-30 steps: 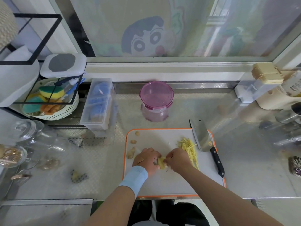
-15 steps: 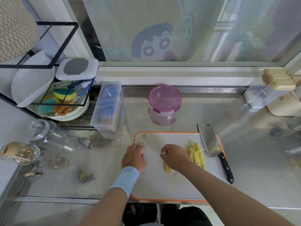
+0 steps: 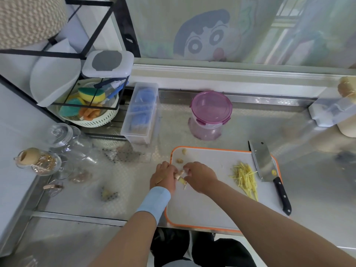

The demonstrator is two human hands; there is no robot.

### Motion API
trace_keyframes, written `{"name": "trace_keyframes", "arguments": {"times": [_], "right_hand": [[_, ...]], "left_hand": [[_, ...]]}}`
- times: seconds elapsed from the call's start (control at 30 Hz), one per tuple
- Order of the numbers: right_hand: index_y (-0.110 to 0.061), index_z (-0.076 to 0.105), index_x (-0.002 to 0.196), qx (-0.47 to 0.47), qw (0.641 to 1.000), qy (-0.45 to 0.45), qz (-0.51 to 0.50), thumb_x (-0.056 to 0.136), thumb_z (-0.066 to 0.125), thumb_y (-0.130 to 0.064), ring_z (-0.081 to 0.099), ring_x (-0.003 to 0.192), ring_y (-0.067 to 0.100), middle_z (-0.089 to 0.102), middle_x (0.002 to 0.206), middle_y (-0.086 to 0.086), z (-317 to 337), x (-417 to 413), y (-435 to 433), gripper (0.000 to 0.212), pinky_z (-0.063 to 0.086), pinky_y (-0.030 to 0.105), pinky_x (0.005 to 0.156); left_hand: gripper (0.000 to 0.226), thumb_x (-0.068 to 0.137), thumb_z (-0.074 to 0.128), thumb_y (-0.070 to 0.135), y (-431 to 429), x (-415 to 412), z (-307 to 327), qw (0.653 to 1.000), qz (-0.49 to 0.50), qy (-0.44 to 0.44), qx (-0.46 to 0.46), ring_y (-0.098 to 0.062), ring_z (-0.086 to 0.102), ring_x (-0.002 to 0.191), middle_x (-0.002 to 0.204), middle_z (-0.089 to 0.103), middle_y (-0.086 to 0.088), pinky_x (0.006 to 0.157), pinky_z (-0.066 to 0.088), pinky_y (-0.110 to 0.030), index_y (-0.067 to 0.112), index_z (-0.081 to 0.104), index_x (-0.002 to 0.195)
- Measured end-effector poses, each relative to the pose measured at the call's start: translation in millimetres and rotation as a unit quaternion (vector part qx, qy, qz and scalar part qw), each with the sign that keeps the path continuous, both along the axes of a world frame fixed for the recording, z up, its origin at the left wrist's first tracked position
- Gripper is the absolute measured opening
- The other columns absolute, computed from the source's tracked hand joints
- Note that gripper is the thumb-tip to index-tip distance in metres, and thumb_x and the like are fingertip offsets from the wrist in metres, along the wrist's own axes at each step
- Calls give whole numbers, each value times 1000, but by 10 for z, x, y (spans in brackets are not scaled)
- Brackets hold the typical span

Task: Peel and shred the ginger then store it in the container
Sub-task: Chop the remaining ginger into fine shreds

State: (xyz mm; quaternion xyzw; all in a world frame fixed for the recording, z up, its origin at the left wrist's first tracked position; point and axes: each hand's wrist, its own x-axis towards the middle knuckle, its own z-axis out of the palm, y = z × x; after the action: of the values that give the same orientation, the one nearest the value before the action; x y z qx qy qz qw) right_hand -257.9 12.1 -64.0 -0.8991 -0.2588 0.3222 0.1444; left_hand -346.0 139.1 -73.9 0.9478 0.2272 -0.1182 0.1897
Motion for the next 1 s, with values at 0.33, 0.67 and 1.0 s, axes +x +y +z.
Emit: {"name": "trace_keyframes", "arguments": {"times": [0.33, 0.67, 1.0], "right_hand": [[-31, 68, 112, 31, 999, -37, 9, 93, 63, -36, 60, 105, 24, 51, 115, -2, -70, -159, 102, 20, 48, 34, 86], [-18, 67, 111, 6, 999, -45, 6, 98, 53, -39, 62, 105, 27, 61, 113, 5, -101, -173, 225, 28, 50, 35, 86], [-24, 69, 111, -15, 999, -45, 23, 94, 56, -44, 60, 107, 28, 52, 116, 5, -110, -125, 306, 30, 49, 36, 92]], "left_hand": [[18, 93, 55, 24, 79, 3, -12, 999, -36, 0, -1, -17, 44, 111, 110, 51, 6, 79, 44, -31, 29, 51, 110], [21, 95, 50, 19, 153, -114, -164, 994, -65, -90, -5, -14, 46, 106, 112, 55, 9, 77, 44, -32, 28, 61, 110], [24, 97, 49, 19, 197, -44, -205, 993, 7, -90, -74, -12, 43, 110, 111, 54, 10, 89, 46, -34, 29, 62, 114]]}}
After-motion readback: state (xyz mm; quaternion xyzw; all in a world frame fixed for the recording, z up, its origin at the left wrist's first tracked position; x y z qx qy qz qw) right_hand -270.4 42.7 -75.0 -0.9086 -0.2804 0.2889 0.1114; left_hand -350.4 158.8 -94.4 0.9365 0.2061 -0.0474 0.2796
